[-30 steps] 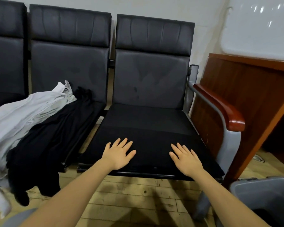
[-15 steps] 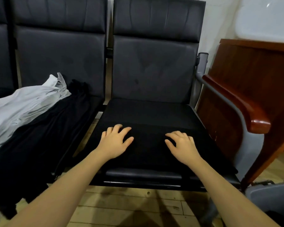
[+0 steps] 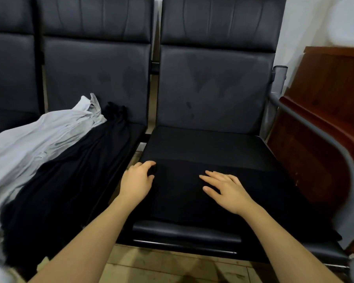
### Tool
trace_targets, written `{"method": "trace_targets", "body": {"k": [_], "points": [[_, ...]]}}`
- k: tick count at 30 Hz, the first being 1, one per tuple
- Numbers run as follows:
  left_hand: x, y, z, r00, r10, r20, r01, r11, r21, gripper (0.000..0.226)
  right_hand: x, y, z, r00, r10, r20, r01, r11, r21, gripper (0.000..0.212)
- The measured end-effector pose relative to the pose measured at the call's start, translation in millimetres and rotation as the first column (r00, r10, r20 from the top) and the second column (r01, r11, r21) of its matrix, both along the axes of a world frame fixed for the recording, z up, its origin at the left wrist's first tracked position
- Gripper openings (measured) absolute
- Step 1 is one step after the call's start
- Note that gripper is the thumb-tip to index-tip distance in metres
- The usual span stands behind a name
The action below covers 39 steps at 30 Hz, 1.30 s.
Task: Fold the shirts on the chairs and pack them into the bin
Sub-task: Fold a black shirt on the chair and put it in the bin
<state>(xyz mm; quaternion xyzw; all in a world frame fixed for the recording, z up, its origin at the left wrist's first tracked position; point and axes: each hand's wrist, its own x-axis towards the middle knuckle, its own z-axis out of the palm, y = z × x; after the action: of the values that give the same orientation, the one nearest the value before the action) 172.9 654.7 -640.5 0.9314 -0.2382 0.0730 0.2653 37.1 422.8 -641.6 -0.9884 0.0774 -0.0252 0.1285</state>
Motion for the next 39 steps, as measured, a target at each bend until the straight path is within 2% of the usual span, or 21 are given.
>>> {"method": "trace_targets", "body": {"k": [3,7,11,15,16,19,23,27,29,34,37,39], "points": [[5,2,6,1.000,-0.029,0.008,0.030,0.988,-0.151,0.044,4,9,-1,1.000,-0.005,-0.025,0.005,1.000,-0.023,0.049],[7,10,25,0.994,-0.018,0.105,0.052,0.942,-0.330,0.044,19,35,-3,1.000,-0.014,0.008,0.015,1.000,-0.005,0.051],[-7,11,46,0.980,-0.028,0.199,0.104,0.918,-0.382,0.041,33,58,-5,0.995,-0.014,0.103,0.007,0.998,0.069,0.047],[-24,-2,61,0.960,-0.077,0.267,0.187,0.891,-0.414,0.040,30,52,1,0.972,-0.042,0.232,-0.031,0.952,0.303,0.030],[-28,-8,64,0.957,-0.101,0.273,0.212,0.886,-0.413,0.039,25,46,5,0.967,-0.047,0.250,-0.033,0.952,0.305,0.028],[-43,-30,69,0.943,-0.195,0.270,0.292,0.874,-0.388,0.040,3,18,13,0.973,-0.042,0.229,0.000,0.983,0.183,0.028],[-64,-69,71,0.936,-0.295,0.192,0.348,0.859,-0.375,0.040,-32,-23,22,0.965,-0.155,0.212,0.120,0.978,0.171,0.031],[-83,-108,70,0.923,-0.369,0.109,0.380,0.835,-0.397,0.040,-65,-53,18,0.965,-0.242,0.104,0.244,0.970,-0.008,0.041],[-92,-126,69,0.918,-0.390,0.070,0.384,0.833,-0.398,0.040,-76,-60,13,0.958,-0.280,0.068,0.283,0.958,-0.040,0.045],[-107,-161,64,0.916,-0.400,-0.030,0.358,0.848,-0.391,0.038,-82,-63,4,0.956,-0.289,0.054,0.283,0.954,0.097,0.045],[-113,-179,62,0.910,-0.410,-0.055,0.348,0.831,-0.434,0.035,-81,-68,5,0.920,-0.366,0.142,0.316,0.905,0.283,0.031],[-117,-190,64,0.908,-0.417,-0.051,0.344,0.809,-0.477,0.035,-82,-71,5,0.863,-0.458,0.212,0.351,0.846,0.402,0.015]]}}
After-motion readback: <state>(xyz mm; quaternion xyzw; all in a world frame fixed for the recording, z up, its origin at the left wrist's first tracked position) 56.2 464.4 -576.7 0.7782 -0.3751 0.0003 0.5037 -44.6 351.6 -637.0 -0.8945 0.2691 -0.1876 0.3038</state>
